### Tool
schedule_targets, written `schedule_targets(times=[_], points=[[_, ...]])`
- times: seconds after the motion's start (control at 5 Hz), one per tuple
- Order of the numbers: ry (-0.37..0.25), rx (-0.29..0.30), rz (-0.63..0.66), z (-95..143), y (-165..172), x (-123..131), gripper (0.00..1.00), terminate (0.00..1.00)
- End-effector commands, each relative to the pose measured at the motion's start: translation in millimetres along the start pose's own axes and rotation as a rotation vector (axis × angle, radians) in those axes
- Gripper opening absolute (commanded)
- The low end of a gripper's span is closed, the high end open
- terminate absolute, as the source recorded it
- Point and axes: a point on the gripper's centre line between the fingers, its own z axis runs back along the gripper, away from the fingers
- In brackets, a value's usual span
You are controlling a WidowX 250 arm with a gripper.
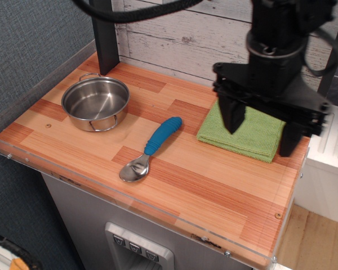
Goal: Place the green cloth on the far edge of the table
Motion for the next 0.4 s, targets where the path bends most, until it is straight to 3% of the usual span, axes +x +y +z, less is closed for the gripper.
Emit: schedule_targets(times=[0.0, 0.2], points=[[-0.069, -0.013, -0.054, 25.7, -9.1, -4.0, 1.00, 0.00], [-0.069, -0.013, -0.054, 25.7, -9.1, -4.0, 1.00, 1.00]])
